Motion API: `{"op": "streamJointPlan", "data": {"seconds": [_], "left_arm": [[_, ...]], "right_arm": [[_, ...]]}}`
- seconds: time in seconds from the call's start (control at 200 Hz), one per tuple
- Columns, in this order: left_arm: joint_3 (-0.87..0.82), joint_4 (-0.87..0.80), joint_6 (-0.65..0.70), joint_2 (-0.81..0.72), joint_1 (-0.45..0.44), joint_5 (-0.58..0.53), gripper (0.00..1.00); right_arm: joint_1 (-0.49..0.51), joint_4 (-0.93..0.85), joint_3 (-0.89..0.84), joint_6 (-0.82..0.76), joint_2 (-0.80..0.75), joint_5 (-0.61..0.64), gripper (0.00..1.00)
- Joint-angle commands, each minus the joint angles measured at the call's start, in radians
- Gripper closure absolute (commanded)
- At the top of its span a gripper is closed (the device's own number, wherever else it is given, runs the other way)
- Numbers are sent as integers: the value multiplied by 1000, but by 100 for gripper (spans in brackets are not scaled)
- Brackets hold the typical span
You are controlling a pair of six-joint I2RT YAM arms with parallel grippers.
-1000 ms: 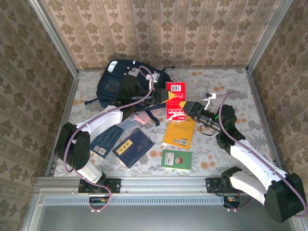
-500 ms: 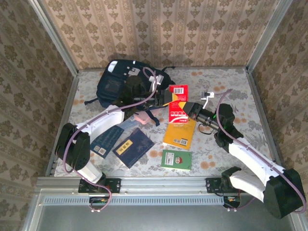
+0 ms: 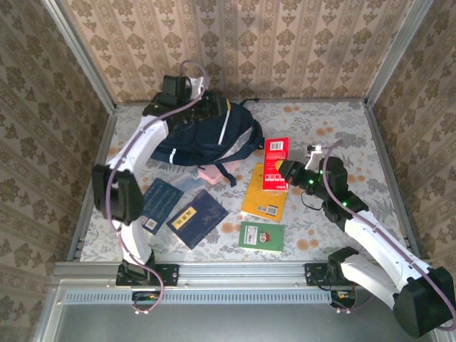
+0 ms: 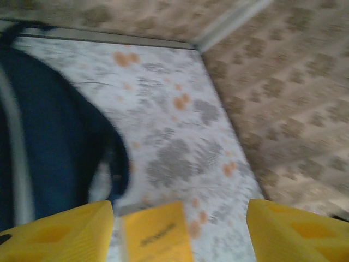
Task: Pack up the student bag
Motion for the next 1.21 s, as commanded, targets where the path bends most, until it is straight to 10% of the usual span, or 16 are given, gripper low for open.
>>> {"op": "streamJointPlan", "data": {"seconds": [0.0, 0.295, 0.97, 1.2], "left_arm": [[163, -195, 111, 148, 17, -115, 35], [638, -345, 91, 535, 35, -76, 39], [499, -223, 26, 597, -55, 28, 56], [593, -369, 105, 644, -49, -129, 93]], "right_arm": [[-7, -30, 13, -52, 3, 28, 100], [-16, -68, 23, -116, 11, 26, 99], [-47, -22, -10, -108, 33, -20, 100], [-49, -52, -9, -105, -17, -16, 100]]}}
